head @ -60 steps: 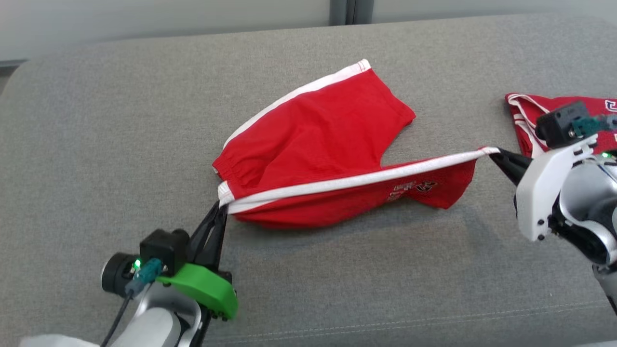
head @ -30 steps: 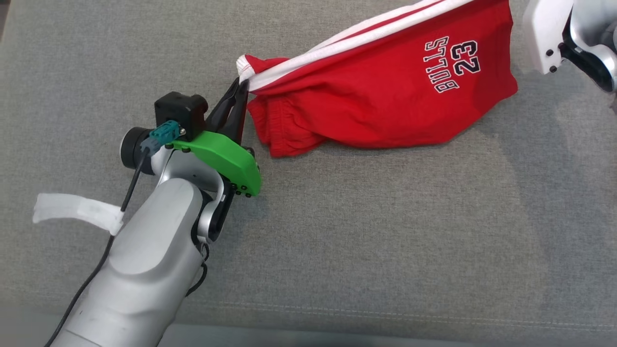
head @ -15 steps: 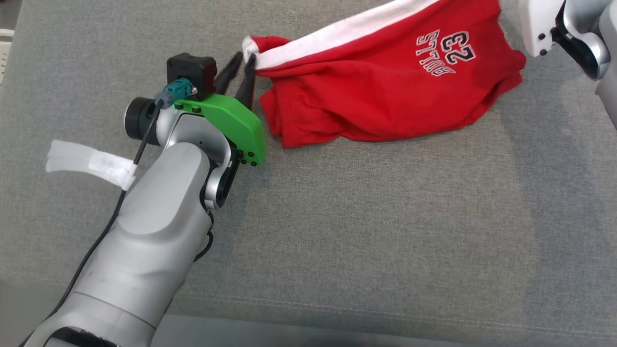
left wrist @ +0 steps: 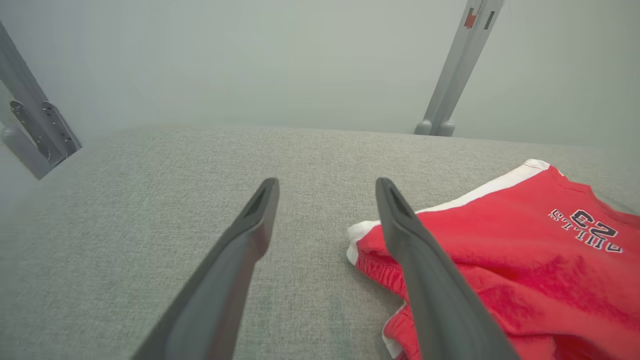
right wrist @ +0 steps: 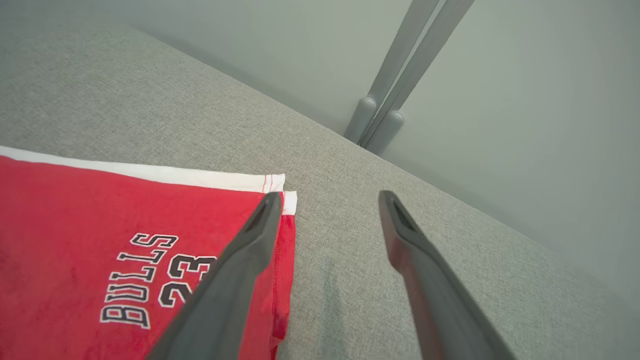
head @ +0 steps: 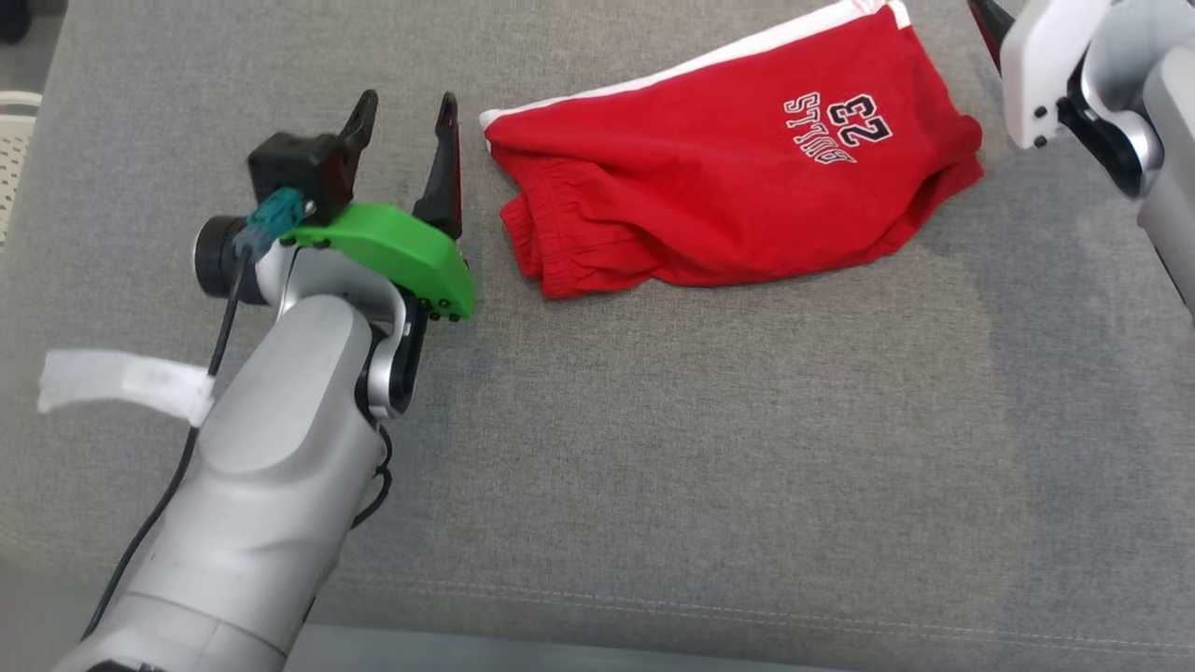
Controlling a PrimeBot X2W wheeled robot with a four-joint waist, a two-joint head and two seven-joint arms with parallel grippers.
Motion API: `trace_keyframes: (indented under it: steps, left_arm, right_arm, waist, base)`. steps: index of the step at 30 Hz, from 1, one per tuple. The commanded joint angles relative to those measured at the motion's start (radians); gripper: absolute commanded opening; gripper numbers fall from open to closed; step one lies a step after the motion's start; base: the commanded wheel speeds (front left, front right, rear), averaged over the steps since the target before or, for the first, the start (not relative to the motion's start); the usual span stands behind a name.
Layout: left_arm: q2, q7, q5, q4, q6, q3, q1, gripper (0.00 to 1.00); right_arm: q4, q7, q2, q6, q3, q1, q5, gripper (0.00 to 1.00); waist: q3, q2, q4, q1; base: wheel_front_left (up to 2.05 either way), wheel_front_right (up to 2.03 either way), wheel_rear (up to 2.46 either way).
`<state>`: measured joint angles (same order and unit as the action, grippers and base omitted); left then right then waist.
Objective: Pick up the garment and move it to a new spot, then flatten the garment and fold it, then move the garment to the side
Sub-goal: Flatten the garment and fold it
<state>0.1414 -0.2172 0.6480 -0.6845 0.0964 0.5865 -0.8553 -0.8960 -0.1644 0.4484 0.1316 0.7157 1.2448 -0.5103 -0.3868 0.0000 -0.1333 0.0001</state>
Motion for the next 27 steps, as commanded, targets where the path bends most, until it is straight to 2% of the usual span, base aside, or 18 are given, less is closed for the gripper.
trace_keyframes:
  steps: [1, 4, 5, 6, 11, 18, 27]
  left_arm:
    - [0.014, -0.031, -0.010, 0.043, 0.011, -0.017, 0.041, 1.00]
    - [0.023, -0.044, -0.020, 0.099, 0.015, -0.035, 0.085, 1.00]
    - [0.026, -0.048, -0.043, 0.181, 0.022, -0.067, 0.133, 1.00]
    - [0.026, -0.048, -0.043, 0.181, 0.022, -0.067, 0.133, 1.00]
    - [0.009, -0.048, -0.123, 0.408, 0.028, -0.184, 0.311, 1.00]
    - [-0.037, -0.048, -0.233, 0.595, -0.033, -0.303, 0.542, 1.00]
    - [-0.077, -0.048, -0.331, 0.644, -0.105, -0.345, 0.725, 1.00]
  right_arm:
    - [-0.008, 0.024, 0.014, -0.002, -0.013, -0.040, -0.013, 1.00]
    - [-0.018, 0.046, 0.019, -0.002, -0.030, -0.068, -0.018, 1.00]
    - [-0.033, 0.070, 0.019, -0.002, -0.058, -0.100, -0.028, 1.00]
    - [-0.033, 0.070, 0.019, -0.002, -0.058, -0.100, -0.028, 1.00]
    - [-0.081, 0.140, -0.001, -0.002, -0.131, -0.183, -0.046, 1.00]
    - [-0.156, 0.220, -0.044, -0.002, -0.209, -0.272, -0.044, 1.00]
    - [-0.247, 0.276, -0.089, -0.002, -0.280, -0.303, -0.031, 1.00]
  waist:
    - [0.032, 0.0000, 0.006, -0.0001]
    - [0.048, 0.0000, 0.006, -0.0001]
    - [0.063, 0.0000, 0.003, -0.0001]
    - [0.063, 0.0000, 0.003, -0.0001]
    - [0.099, 0.0000, -0.009, -0.0001]
    - [0.141, 0.0000, -0.030, -0.0001]
    - [0.138, 0.0000, -0.060, -0.0001]
  base:
    - [0.00, 0.00, 0.00]
    - [0.00, 0.00, 0.00]
    - [0.00, 0.00, 0.00]
    - [0.00, 0.00, 0.00]
    - [0.00, 0.00, 0.00]
    - [0.00, 0.00, 0.00]
    - [0.00, 0.00, 0.00]
